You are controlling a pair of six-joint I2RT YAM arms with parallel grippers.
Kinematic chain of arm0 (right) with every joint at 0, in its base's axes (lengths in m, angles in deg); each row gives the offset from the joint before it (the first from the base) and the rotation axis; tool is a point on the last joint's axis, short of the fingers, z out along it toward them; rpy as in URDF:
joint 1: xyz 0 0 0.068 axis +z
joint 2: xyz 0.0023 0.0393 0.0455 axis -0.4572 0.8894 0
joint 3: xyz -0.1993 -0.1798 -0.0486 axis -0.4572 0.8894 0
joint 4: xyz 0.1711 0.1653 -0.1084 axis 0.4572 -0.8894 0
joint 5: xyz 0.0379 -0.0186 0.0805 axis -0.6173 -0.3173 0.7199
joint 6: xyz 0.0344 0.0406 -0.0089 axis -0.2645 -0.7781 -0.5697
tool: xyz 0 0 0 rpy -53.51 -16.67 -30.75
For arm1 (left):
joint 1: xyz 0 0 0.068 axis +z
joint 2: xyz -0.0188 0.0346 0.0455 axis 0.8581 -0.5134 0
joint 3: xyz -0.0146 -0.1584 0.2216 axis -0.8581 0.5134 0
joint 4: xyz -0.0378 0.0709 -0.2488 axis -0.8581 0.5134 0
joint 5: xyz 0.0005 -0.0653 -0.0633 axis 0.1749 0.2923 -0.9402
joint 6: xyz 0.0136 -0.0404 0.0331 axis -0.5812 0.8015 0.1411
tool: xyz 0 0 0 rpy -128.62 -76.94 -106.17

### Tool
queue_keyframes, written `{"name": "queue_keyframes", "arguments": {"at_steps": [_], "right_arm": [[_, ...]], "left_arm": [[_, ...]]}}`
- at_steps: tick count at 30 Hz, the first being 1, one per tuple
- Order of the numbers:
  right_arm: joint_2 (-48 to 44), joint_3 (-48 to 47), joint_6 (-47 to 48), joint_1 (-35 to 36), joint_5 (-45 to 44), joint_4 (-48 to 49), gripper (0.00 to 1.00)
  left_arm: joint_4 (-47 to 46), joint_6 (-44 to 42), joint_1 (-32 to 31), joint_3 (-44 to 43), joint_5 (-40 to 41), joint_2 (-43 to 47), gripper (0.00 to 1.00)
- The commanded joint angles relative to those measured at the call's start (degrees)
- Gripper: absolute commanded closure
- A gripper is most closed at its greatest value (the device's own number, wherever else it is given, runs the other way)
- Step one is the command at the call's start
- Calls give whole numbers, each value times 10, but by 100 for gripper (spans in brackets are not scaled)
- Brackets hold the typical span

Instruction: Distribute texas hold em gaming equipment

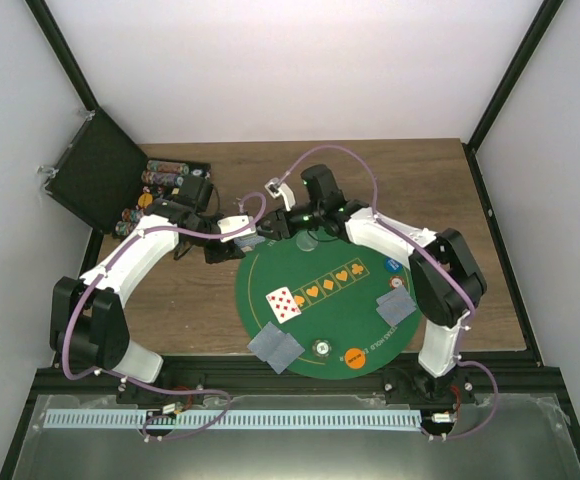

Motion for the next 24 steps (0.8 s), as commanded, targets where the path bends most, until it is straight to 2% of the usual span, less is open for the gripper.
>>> {"name": "queue_keyframes", "arguments": {"at_steps": [1, 8, 18, 24], "right_arm": [[7, -25, -2, 2, -12, -2, 56], [-35, 30, -17, -10, -33, 23, 64], [-42, 26, -7, -14, -58, -4, 73], [-48, 20, 2, -19, -65, -21, 83]], "left_arm": [[3, -7, 1, -6, -19, 5, 60], [1, -8, 1, -1, -19, 4, 60], [0, -7, 1, 1, -18, 5, 61], [0, -7, 1, 2, -17, 4, 61]]}}
